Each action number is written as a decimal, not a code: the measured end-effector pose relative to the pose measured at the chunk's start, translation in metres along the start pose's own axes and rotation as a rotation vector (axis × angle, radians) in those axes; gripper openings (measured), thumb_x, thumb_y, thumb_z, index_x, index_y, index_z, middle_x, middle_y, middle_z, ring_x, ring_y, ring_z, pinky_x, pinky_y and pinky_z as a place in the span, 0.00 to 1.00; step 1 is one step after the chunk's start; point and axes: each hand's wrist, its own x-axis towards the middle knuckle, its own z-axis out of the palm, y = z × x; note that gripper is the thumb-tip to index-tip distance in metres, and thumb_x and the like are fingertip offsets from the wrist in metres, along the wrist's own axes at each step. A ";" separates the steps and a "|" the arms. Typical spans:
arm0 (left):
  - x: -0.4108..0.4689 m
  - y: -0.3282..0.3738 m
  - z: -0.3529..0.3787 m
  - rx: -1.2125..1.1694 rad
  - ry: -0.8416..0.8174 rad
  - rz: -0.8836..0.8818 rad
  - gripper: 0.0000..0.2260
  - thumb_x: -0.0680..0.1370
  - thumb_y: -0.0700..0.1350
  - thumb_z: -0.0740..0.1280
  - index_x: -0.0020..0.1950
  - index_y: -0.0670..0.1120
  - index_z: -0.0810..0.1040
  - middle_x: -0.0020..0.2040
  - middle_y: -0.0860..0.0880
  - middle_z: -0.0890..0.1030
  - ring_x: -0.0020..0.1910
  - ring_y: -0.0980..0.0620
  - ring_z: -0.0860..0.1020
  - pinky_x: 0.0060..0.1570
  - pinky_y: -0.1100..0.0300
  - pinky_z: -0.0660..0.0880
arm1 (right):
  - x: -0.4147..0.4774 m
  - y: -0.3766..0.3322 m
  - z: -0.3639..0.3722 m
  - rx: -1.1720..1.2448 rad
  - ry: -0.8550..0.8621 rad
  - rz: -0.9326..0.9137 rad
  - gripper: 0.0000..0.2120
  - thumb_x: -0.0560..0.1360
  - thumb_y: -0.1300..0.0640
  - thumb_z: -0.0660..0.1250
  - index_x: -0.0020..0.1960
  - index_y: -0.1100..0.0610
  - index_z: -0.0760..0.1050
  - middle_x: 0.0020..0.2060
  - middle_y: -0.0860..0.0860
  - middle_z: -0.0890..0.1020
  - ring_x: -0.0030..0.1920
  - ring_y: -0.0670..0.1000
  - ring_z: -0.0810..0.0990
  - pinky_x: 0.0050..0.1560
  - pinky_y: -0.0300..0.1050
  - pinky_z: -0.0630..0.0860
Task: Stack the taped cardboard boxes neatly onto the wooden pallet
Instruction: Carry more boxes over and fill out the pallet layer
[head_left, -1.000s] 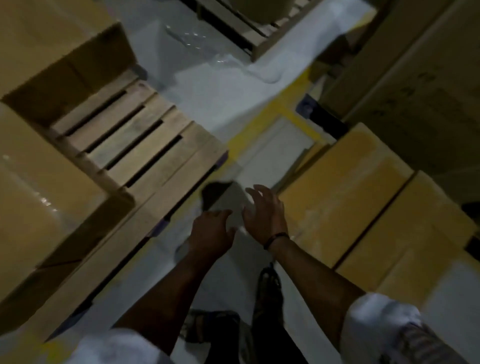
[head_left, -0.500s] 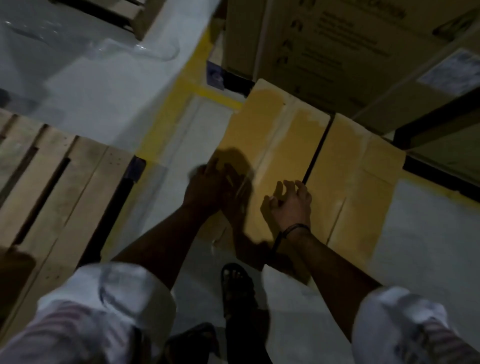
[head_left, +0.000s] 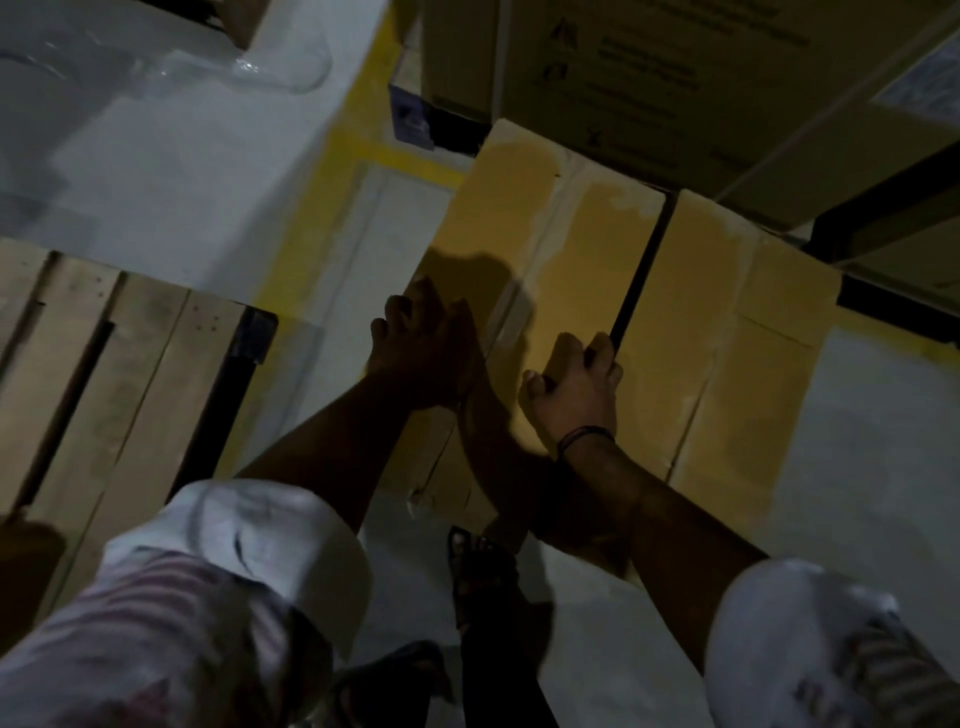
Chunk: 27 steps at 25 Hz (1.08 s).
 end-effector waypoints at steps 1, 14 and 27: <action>0.000 -0.005 0.000 0.010 0.013 0.014 0.46 0.76 0.66 0.68 0.83 0.57 0.42 0.82 0.40 0.37 0.76 0.28 0.48 0.70 0.32 0.59 | 0.000 -0.003 0.002 0.002 -0.006 -0.003 0.33 0.77 0.43 0.66 0.76 0.53 0.60 0.79 0.58 0.50 0.73 0.68 0.56 0.69 0.60 0.67; -0.090 -0.078 -0.007 -0.110 0.220 -0.145 0.28 0.81 0.68 0.55 0.79 0.61 0.60 0.82 0.45 0.55 0.56 0.32 0.78 0.45 0.45 0.79 | -0.018 -0.099 0.008 -0.112 0.062 -0.325 0.33 0.72 0.33 0.67 0.72 0.46 0.70 0.76 0.49 0.58 0.68 0.67 0.62 0.64 0.65 0.64; -0.295 -0.309 -0.021 -0.431 0.356 -0.711 0.51 0.65 0.76 0.71 0.81 0.62 0.53 0.84 0.50 0.46 0.63 0.37 0.75 0.62 0.44 0.75 | -0.134 -0.416 0.102 -0.218 0.088 -0.889 0.31 0.68 0.30 0.70 0.64 0.46 0.78 0.70 0.48 0.68 0.66 0.66 0.64 0.61 0.61 0.67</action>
